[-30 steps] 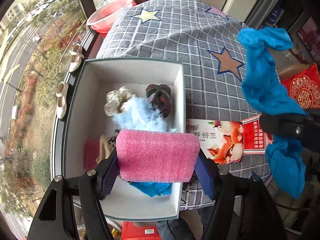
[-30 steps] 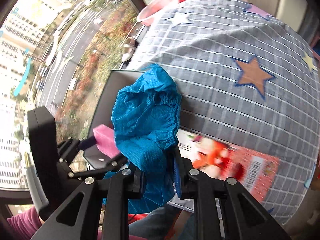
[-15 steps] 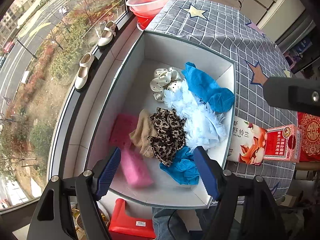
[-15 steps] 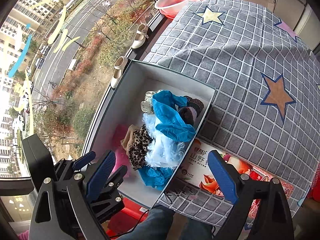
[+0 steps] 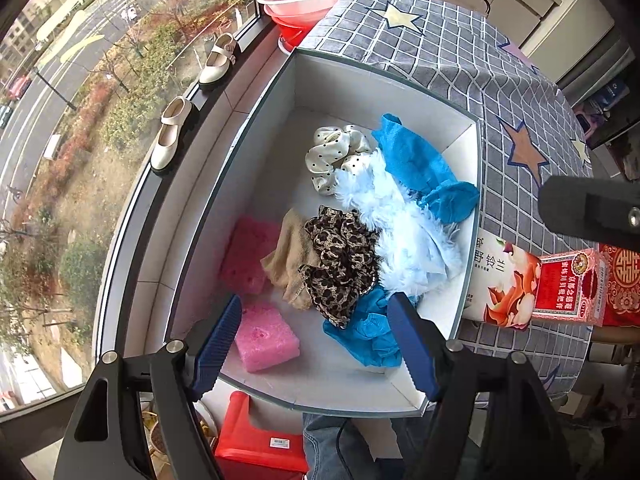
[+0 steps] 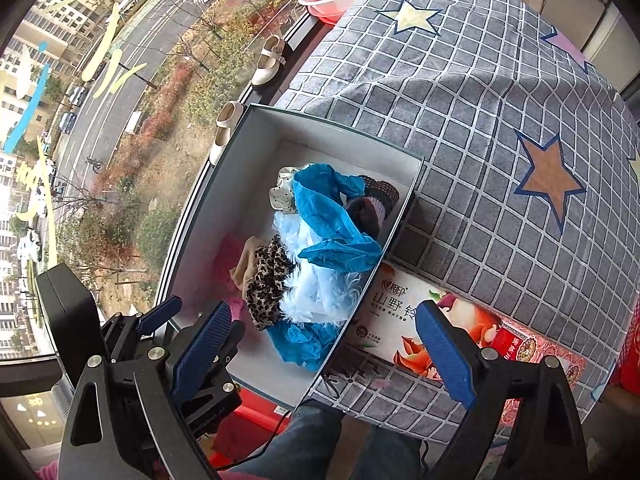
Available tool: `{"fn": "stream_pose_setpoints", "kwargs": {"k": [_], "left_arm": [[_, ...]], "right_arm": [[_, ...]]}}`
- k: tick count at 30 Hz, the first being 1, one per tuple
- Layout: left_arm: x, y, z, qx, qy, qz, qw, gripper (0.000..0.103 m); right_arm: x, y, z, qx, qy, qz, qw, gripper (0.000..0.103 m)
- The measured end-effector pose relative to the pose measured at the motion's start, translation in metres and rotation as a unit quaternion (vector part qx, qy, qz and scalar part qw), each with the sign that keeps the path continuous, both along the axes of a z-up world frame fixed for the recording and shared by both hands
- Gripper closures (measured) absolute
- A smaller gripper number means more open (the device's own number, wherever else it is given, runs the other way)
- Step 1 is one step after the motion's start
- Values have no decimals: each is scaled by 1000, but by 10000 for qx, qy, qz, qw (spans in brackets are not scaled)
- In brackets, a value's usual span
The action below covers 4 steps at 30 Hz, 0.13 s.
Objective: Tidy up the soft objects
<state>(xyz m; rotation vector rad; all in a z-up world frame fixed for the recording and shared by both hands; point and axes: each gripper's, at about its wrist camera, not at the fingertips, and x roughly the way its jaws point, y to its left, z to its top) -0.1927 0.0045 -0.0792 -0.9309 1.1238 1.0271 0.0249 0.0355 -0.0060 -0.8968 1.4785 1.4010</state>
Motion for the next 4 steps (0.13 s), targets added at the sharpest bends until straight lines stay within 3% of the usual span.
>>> {"fn": "stream_pose_setpoints", "kwargs": {"k": [4], "left_arm": [[-6, 0, 9, 291, -298, -30, 9991, 24]], "right_arm": [[0, 0, -2, -28, 17, -39, 10000, 9]]}}
